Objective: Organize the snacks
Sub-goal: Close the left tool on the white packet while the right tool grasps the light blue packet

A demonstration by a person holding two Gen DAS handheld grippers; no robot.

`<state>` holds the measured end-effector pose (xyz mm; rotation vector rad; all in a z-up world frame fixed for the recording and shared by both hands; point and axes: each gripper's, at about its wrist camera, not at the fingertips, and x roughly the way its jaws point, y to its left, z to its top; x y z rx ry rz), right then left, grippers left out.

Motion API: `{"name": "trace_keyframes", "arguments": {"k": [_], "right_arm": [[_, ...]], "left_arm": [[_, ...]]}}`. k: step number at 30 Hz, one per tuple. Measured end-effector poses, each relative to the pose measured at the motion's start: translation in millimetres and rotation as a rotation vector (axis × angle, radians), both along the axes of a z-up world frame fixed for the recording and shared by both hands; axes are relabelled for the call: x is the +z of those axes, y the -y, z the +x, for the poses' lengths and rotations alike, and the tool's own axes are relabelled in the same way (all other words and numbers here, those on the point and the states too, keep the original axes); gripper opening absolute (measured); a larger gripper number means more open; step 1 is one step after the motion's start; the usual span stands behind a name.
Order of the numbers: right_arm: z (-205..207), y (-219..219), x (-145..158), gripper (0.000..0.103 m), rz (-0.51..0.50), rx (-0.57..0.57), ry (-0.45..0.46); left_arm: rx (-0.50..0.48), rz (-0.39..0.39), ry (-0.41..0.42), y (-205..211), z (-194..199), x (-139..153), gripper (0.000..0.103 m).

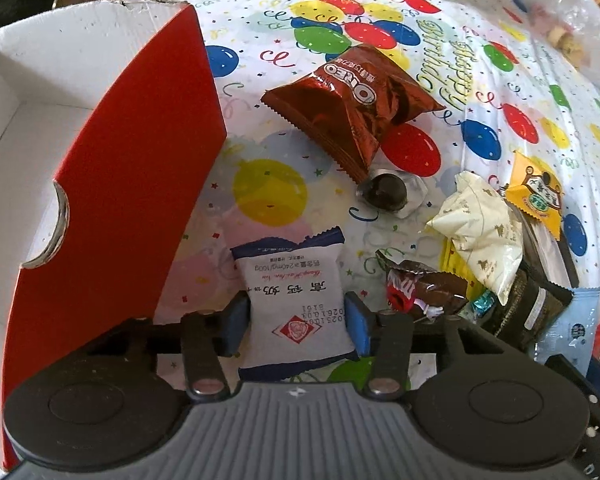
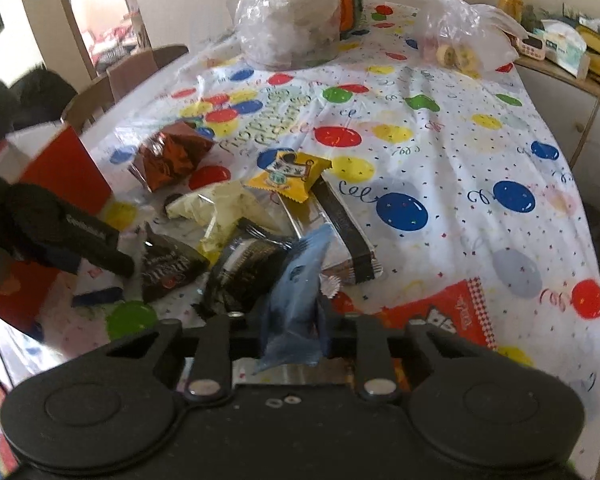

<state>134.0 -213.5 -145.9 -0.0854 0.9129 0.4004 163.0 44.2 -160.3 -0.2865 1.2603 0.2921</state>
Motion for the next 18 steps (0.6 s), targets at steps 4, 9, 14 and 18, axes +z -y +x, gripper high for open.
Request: {"name": "trace_keyframes", "arguments": {"k": [4,9,14,18], "right_arm": [[-5.6,1.3,1.3,0.015,0.023,-0.007,0.005],[-14.8,3.0,6.0,0.014,0.03,-0.029,0.022],[-27.9,6.4,14.9,0.014,0.03,-0.054,0.04],[-39.1,9.8,23.9,0.014,0.031,-0.069,0.048]], "left_arm": [[0.0,-0.021,0.006,-3.6,-3.0,0.5,0.049],[0.004,-0.044,0.004,-7.9,-8.6,0.7,0.047],[0.001,-0.062,0.008,-9.9,-18.2,3.7,0.047],[-0.021,-0.076,0.019,-6.9,-27.3,12.7,0.047]]}}
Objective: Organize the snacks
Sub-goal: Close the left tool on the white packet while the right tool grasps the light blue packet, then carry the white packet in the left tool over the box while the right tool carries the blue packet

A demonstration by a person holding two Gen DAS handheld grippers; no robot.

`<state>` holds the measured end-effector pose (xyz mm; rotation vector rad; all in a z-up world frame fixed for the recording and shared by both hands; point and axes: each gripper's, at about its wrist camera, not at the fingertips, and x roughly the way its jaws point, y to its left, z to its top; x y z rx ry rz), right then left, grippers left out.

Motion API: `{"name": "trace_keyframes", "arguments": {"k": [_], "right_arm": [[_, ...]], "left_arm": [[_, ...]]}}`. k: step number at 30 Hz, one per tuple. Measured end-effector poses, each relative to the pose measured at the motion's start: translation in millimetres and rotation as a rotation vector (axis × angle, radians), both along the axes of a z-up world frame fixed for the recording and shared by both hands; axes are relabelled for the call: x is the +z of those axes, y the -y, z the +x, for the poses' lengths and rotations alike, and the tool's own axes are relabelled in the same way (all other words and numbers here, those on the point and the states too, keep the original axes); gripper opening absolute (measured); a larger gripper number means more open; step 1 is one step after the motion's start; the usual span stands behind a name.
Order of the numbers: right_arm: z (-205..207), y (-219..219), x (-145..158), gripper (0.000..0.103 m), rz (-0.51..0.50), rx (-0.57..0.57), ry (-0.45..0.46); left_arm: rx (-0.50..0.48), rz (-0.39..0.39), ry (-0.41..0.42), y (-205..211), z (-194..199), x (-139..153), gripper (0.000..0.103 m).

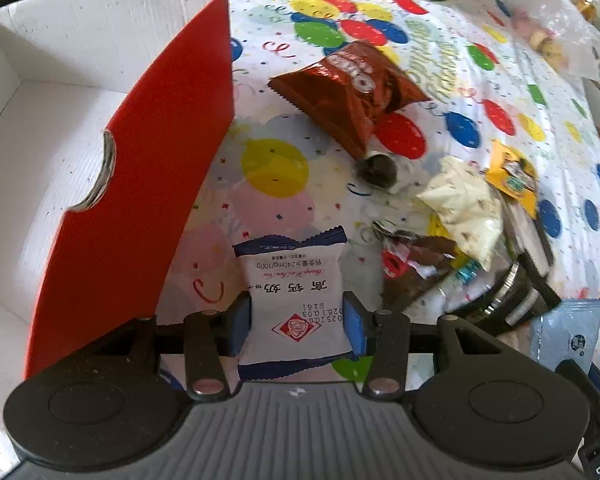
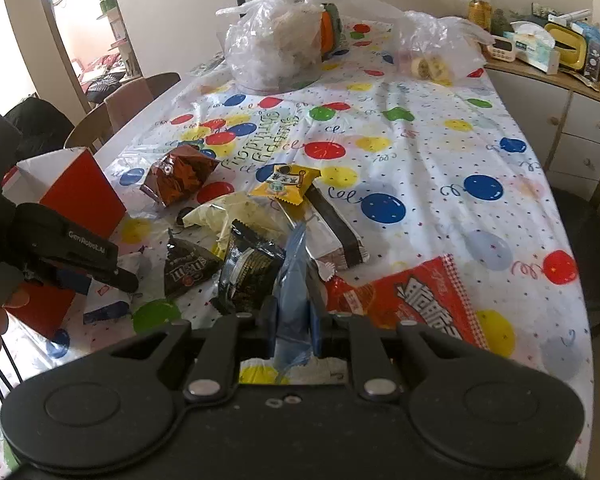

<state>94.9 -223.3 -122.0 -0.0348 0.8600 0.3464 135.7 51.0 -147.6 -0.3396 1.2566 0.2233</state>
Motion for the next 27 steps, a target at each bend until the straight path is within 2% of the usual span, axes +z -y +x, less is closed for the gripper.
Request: {"name": "trace_keyframes", "arguments": {"k": [15,19,27], "right_arm": [[-38.0,-13.2,63.9,0.014,0.063,-0.011,0.1],[-42.4,-31.4,78.5,0.014,0.09,0.018,0.123],[-43.9,-94.7,97.6,0.014,0.12,0.099,0.15]], "left_arm": [[-0.159,-0.022,0.147,8.8,-39.6,86.0,0.047],[-0.169,-0.005,0.185,-3.1,-46.4,109.2,0.047],[-0.152,0.037,0.225,-51.3,-52.9,133.3,0.047]]}}
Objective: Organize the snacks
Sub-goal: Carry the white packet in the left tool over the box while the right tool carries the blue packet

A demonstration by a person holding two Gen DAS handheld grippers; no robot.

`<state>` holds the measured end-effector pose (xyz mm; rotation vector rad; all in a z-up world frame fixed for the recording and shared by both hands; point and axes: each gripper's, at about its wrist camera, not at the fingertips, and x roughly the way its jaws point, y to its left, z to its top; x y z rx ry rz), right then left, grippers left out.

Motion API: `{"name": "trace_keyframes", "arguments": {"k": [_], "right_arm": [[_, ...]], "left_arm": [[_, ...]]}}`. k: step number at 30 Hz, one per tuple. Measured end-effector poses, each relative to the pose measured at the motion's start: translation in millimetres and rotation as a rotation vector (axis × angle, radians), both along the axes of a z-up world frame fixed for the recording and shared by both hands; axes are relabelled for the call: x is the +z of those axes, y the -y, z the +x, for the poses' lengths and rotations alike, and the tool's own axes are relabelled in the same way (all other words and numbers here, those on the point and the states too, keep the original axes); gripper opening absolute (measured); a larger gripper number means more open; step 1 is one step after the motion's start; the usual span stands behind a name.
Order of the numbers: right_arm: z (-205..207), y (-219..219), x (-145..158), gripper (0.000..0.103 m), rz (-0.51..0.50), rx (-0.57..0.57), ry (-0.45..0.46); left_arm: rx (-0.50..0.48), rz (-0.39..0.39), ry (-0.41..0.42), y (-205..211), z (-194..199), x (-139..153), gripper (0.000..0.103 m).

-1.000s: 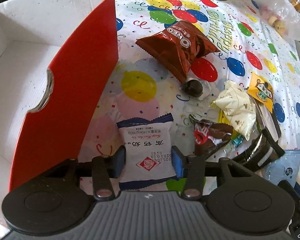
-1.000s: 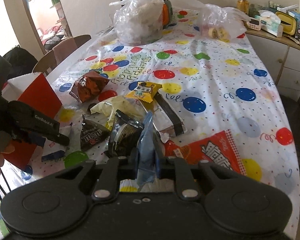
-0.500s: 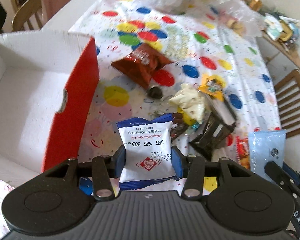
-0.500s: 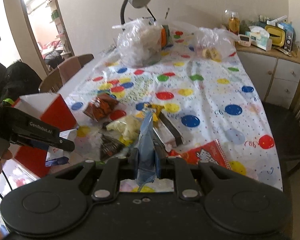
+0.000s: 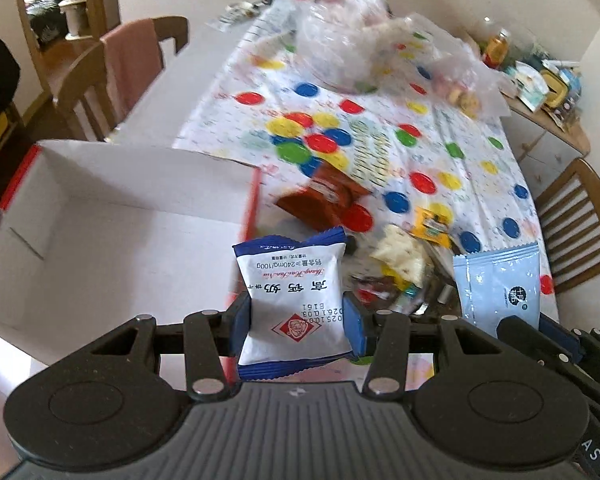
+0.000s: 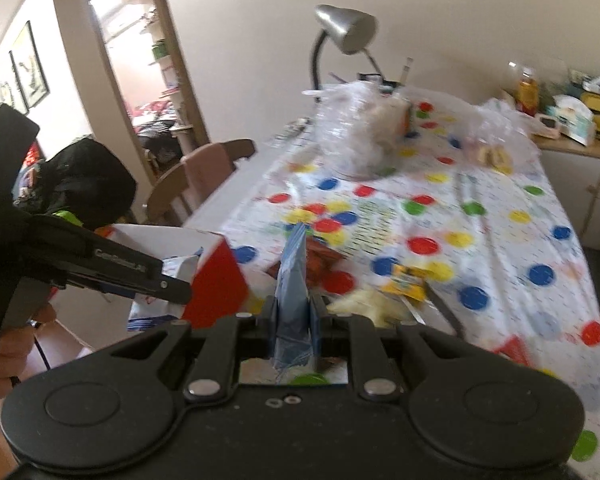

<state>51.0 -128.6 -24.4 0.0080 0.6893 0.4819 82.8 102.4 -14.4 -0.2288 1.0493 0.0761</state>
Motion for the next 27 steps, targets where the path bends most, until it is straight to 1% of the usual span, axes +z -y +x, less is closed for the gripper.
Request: {"name": "trace_keyframes", "arguments": {"k": [7,15,21,27], "right_arm": [[4.8,-56.9,-0.8,0.014,0.028,0.054,-0.014],[13.3,-115.6,-15.4,0.014,0.025,0.091,-0.06],[19.7,-159.0,-31.4,0.014,0.012,0.115,-0.095],[25.4,-199.5,-52.9,0.014,-0.023,0.146,-0.139]], "left_arm": [[0.035,0.031,-0.001,-53.5,-7.4,2.8,0.047],[0.06,0.058,-0.013,-112.1,-12.2,-0.6,0.047],[0.08,0.086,-0.042,-153.6,-8.9,-15.2,0.047],[0.09,0.107,-0.093,-184.7,-8.3,-40.8,0.047]]}}
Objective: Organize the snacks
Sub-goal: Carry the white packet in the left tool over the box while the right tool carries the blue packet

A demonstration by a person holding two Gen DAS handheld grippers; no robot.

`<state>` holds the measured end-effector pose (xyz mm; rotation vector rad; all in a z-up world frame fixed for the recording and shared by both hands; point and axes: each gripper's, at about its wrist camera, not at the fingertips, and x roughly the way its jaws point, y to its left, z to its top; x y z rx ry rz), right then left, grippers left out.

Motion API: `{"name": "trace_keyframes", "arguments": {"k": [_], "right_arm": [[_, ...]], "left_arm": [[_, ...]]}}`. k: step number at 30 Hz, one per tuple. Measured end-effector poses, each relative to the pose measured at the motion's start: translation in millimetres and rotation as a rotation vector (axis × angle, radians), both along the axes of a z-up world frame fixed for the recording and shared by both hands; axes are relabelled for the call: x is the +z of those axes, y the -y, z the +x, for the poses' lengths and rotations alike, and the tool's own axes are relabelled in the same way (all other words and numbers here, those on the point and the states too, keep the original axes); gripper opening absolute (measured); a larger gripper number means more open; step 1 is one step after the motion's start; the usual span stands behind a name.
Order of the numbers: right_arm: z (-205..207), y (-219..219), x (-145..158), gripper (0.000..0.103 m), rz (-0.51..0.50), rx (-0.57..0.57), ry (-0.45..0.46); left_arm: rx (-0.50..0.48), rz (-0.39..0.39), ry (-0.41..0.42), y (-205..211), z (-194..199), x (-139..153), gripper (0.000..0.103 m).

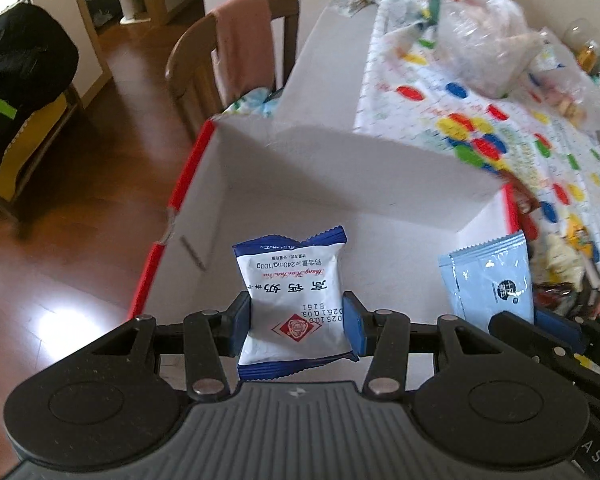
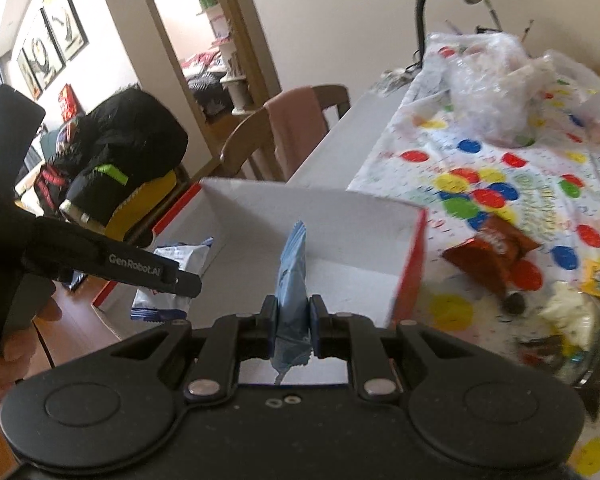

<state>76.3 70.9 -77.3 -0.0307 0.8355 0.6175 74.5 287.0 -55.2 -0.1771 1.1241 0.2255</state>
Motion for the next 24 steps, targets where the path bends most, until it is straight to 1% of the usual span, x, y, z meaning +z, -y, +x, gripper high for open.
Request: {"name": "trace_keyframes", "arguments": {"k": [8,13,21,24], "right_arm": [[1.4,-36.6,-31.5,0.014,-0.051,0.048,-0.063],[1.5,-43.5,-45.4,0.014,-0.075,0.042,-0.093],[-3.1,-51.2,-62.3,0.014,-0.137,0.047,-0.119],[-4.5,-52.8,-65.2,0.018,-0.153,0.049,-0.123]], "left_arm": [[0.01,0.022,-0.054,-22.5,4.6,-31.8,0.047],[-0.007,0.042,-0.075,-21.4,6.1,-46.1,0.047],[-0.054,0.056,-0.115,-11.0,6.8,-64.5,0.048],[-0.068,0.071,-0.115,-7.0,5.6,-66.6,0.048]]}}
